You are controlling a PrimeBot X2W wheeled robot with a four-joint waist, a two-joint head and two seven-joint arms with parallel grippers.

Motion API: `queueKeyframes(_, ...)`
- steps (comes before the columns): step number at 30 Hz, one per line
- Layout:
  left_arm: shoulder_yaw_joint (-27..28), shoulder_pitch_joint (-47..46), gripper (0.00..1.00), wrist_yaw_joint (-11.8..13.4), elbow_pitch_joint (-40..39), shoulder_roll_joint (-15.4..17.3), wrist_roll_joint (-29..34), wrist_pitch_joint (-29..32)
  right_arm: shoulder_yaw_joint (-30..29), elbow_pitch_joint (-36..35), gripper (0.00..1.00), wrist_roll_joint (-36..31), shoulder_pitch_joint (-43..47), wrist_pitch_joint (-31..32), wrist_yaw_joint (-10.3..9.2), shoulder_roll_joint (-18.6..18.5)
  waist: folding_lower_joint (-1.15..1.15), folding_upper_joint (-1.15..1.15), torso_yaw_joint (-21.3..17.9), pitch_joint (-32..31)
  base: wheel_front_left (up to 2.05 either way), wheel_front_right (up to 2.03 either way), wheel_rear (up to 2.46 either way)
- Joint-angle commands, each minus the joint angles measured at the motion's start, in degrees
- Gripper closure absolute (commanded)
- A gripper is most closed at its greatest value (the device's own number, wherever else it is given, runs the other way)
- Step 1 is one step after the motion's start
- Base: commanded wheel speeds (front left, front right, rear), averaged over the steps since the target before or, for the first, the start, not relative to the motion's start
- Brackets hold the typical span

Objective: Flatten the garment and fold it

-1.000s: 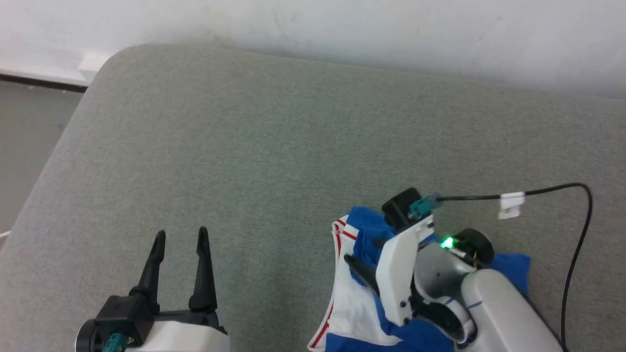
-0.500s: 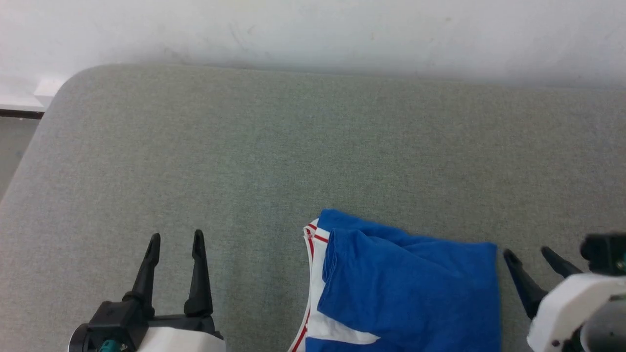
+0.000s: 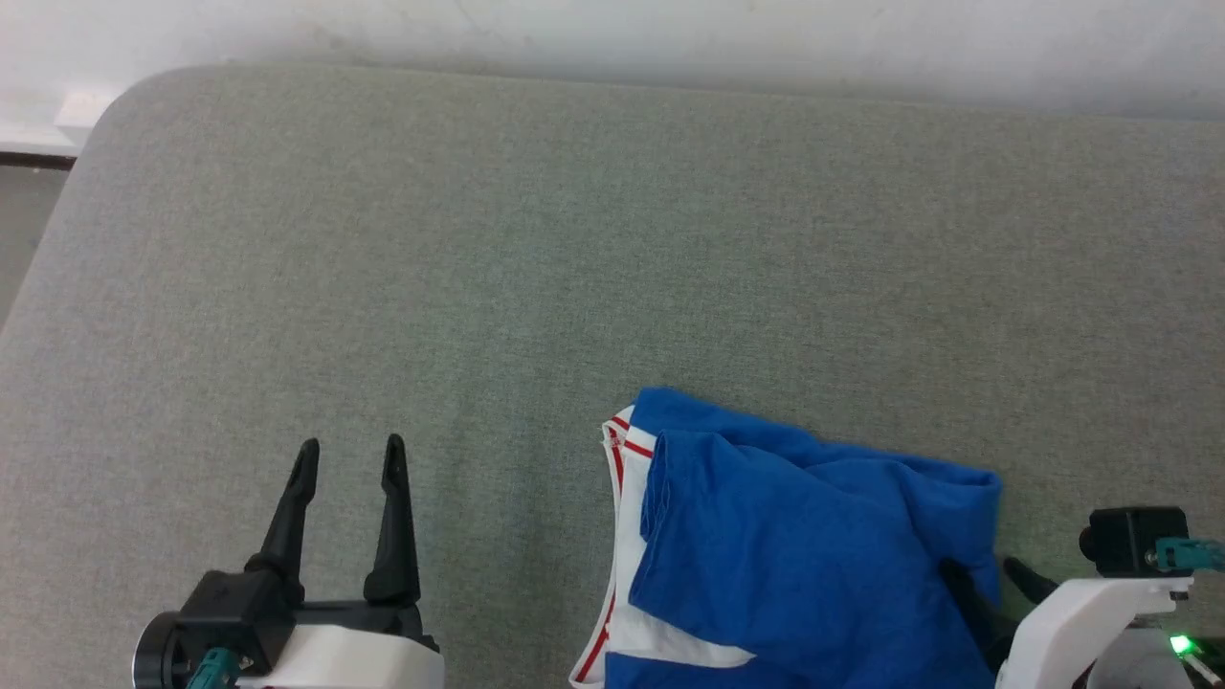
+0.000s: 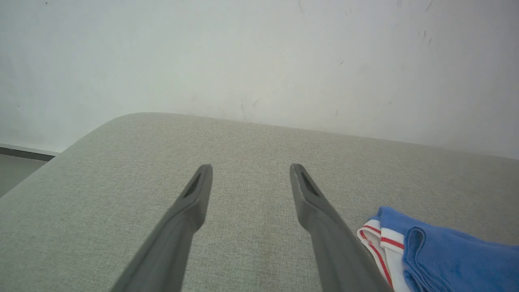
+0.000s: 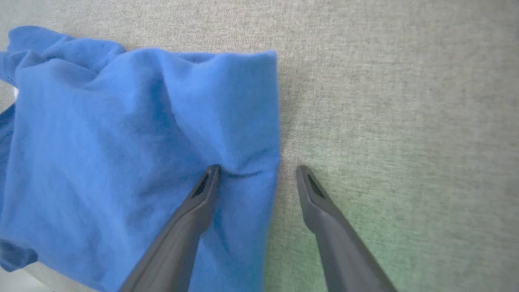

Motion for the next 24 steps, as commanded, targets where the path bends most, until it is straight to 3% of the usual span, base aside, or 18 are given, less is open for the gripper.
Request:
queueKeyframes(1,-0.05,-0.77,0.0,-0.1,-0.22,0.3,0.69,0.13,0.11,0.38,0.0,0.34,-0.88,0.16,-0.04,0.12,0.0,0.0,0.64,0.72,0.0,0.0,0.0)
queueKeyframes(4,-0.29,-1.15,0.0,-0.07,-0.24,0.31,0.81,0.37,0.03,3.38,0.0,0.74,-2.15,0.7,-0.04,0.12,0.0,0.0,0.97,1.23,0.0,0.0,0.0)
queueKeyframes(5,-0.38,-1.3,0.0,-0.06,-0.23,0.29,0.84,0.44,-0.18,4.37,0.55,0.76,-2.51,1.02,-0.04,0.12,0.0,0.0,1.05,1.34,0.0,0.0,0.0)
queueKeyframes(6,-0.47,-1.45,0.0,-0.05,-0.2,0.26,0.86,0.5,-0.54,5.32,0.98,0.95,-2.84,1.33,-0.04,0.13,0.0,0.0,1.11,1.4,0.0,0.0,0.0)
queueKeyframes(12,-0.53,-1.86,0.0,0.03,0.1,0.37,0.79,0.7,-1.75,8.05,1.0,0.8,-5.24,0.51,-0.04,0.13,0.0,0.0,0.12,0.56,0.0,0.0,0.0)
queueKeyframes(17,-0.06,-1.27,0.0,0.58,-0.54,0.74,0.97,0.47,-1.34,6.67,1.0,-2.88,-8.34,0.05,-0.04,0.07,0.0,0.0,-3.02,-1.32,0.0,0.0,0.0)
queueKeyframes(20,0.32,-1.03,0.0,0.93,-1.45,1.34,1.23,0.68,-0.59,5.23,1.0,-5.06,-10.85,1.86,-0.04,-2.5,0.0,0.0,-5.54,-2.08,0.0,0.0,0.0)
queueKeyframes(24,0.82,-1.39,0.0,1.19,-2.71,2.15,1.49,1.22,0.28,3.31,1.0,-5.87,-14.69,5.8,-0.04,-8.68,0.0,0.0,-8.67,-2.19,0.0,0.0,0.0)
